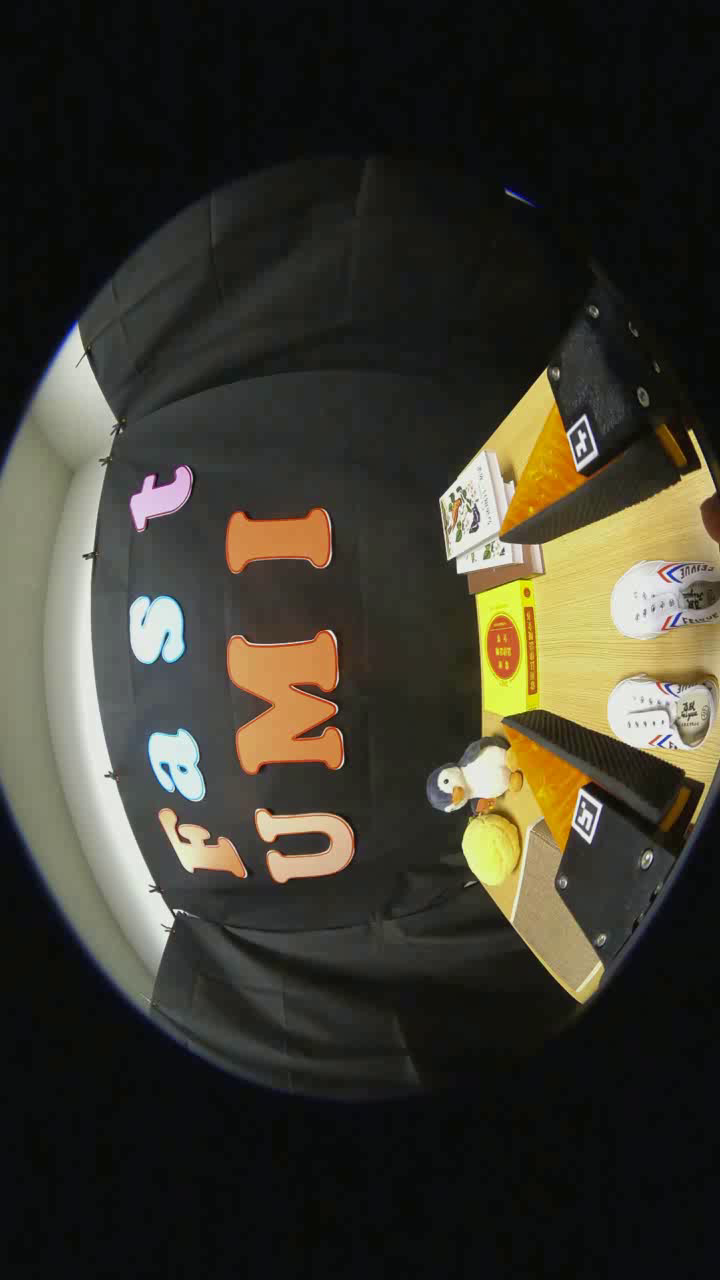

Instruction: Open the storage box then place both shoes into the box .Put the left shoe in first, then the right shoe, with the right side of both shoes facing outward in a uniform manner.

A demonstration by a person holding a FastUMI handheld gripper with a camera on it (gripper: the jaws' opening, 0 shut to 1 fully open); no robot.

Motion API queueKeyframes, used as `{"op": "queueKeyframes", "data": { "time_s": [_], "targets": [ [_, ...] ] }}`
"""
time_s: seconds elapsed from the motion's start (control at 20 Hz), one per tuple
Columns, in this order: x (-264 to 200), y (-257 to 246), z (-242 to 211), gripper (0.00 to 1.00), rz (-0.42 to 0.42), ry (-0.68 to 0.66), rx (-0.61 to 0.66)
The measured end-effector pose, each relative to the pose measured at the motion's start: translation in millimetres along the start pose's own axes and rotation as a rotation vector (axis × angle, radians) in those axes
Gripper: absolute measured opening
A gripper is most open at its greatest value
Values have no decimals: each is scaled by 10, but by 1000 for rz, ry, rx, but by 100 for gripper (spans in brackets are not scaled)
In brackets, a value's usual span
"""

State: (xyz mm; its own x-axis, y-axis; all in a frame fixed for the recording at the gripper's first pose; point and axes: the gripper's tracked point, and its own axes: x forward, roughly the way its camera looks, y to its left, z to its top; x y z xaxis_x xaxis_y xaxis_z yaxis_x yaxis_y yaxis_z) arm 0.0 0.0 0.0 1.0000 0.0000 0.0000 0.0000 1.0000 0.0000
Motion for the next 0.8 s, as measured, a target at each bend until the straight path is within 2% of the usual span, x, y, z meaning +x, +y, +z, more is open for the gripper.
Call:
{"op": "queueKeyframes", "data": {
  "time_s": [0.8],
  "targets": [
    [2, -38, -45, 99, 13, 8, 1]
  ]
}}
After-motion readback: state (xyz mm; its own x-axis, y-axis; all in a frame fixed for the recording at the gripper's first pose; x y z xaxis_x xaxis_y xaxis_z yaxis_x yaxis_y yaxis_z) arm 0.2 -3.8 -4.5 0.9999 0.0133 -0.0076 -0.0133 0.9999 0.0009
